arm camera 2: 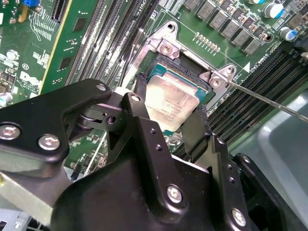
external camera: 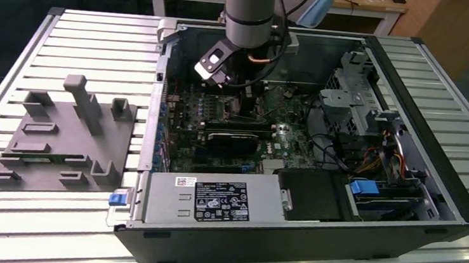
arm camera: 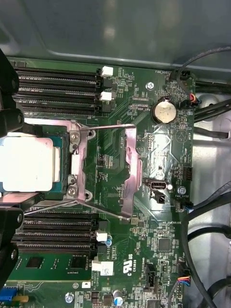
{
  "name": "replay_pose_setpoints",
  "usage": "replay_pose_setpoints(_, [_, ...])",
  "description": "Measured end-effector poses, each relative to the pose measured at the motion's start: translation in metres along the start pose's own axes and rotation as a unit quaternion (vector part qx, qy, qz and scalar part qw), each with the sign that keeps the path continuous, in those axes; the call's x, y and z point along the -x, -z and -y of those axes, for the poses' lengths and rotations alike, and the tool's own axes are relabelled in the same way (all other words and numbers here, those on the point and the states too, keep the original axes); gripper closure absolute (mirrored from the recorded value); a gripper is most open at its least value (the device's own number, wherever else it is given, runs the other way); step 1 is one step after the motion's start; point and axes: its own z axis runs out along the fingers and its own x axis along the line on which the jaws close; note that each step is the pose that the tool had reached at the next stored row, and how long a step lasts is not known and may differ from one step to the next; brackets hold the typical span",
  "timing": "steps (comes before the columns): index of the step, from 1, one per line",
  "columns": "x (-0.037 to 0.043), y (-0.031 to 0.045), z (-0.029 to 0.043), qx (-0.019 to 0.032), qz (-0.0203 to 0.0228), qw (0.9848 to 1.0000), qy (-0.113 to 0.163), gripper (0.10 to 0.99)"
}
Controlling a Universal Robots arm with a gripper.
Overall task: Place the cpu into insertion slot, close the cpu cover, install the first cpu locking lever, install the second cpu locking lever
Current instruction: 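Place the cpu into insertion slot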
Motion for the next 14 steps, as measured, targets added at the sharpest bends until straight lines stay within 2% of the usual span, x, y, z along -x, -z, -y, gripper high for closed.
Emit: replay_pose_setpoints(14, [-0.0025, -0.0062, 0.0005, -0.0001, 0.0001, 1.0, 0.0, 0.549])
